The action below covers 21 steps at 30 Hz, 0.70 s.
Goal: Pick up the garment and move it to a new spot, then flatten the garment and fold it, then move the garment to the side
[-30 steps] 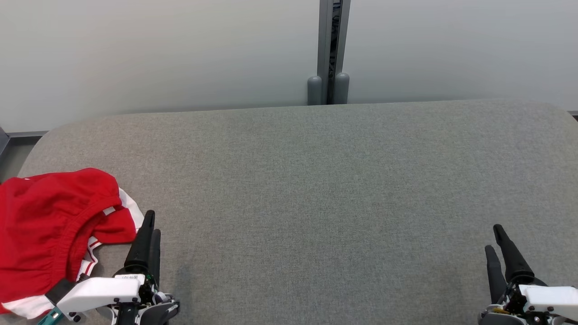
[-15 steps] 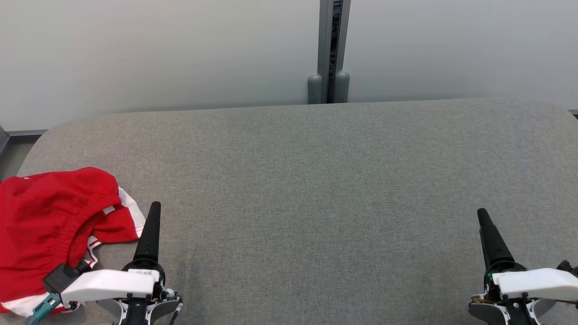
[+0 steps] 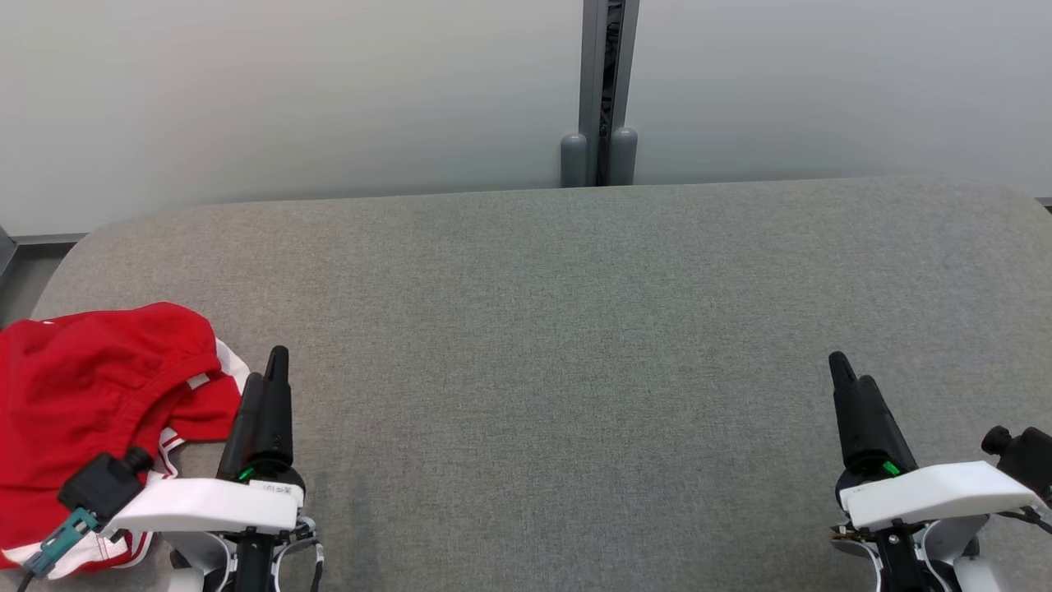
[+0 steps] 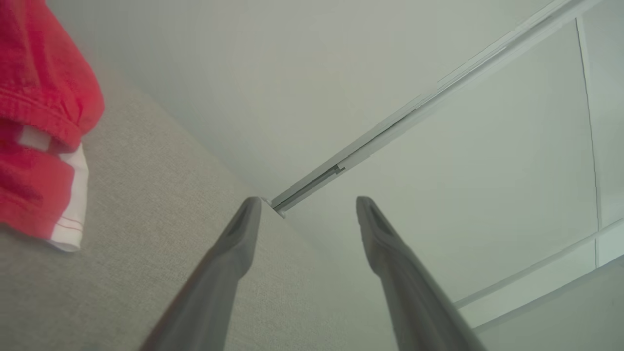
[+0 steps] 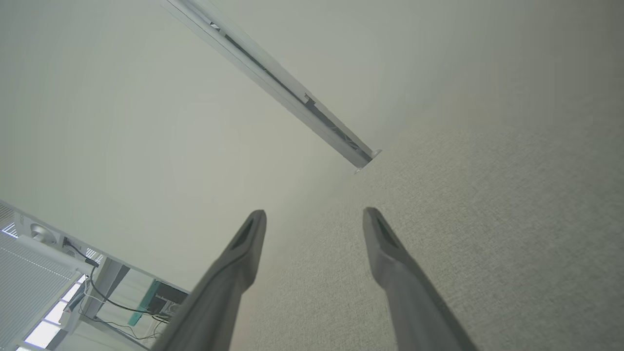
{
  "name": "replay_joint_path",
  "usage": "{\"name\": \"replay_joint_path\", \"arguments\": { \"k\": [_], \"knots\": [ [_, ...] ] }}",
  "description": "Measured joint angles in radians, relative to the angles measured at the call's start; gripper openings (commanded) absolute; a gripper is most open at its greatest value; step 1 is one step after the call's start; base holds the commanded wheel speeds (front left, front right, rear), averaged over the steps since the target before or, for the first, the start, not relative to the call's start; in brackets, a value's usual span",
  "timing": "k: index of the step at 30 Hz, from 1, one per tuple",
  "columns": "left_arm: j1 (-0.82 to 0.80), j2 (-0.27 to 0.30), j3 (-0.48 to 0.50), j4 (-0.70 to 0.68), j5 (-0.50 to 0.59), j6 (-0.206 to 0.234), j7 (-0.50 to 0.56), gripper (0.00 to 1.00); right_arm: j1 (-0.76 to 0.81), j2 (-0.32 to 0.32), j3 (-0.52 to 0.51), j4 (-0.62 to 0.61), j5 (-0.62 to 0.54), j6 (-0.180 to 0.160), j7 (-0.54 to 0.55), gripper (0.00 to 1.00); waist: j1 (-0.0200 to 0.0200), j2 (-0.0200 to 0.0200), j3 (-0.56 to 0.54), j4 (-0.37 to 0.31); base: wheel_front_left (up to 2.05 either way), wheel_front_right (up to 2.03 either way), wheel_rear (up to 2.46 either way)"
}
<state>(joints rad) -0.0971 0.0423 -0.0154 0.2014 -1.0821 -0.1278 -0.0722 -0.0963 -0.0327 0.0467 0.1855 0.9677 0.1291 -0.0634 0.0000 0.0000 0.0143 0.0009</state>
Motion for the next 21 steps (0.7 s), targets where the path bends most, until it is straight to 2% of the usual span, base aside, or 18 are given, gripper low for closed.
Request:
{"name": "replay_joint_path", "arguments": {
  "k": [5,11,21],
  "knots": [
    [0.000,0.000,0.001,-0.022,0.132,0.000,-0.017,1.00,-0.001,-0.001,0.020,-0.022,-0.079,0.000,-0.018,1.00,0.0000,0.0000,0.001,0.001,0.00,0.00,0.00],
    [0.000,0.001,-0.011,-0.050,0.278,0.021,-0.035,1.00,-0.010,-0.002,0.057,-0.022,-0.185,0.000,-0.036,1.00,0.0000,0.0000,0.001,0.001,0.00,0.00,0.00],
    [0.001,0.001,-0.042,-0.062,0.452,0.052,-0.061,1.00,-0.022,-0.004,0.090,-0.020,-0.312,0.000,-0.064,1.00,0.0000,0.0000,0.001,0.000,0.00,0.00,0.00]
  ]
}}
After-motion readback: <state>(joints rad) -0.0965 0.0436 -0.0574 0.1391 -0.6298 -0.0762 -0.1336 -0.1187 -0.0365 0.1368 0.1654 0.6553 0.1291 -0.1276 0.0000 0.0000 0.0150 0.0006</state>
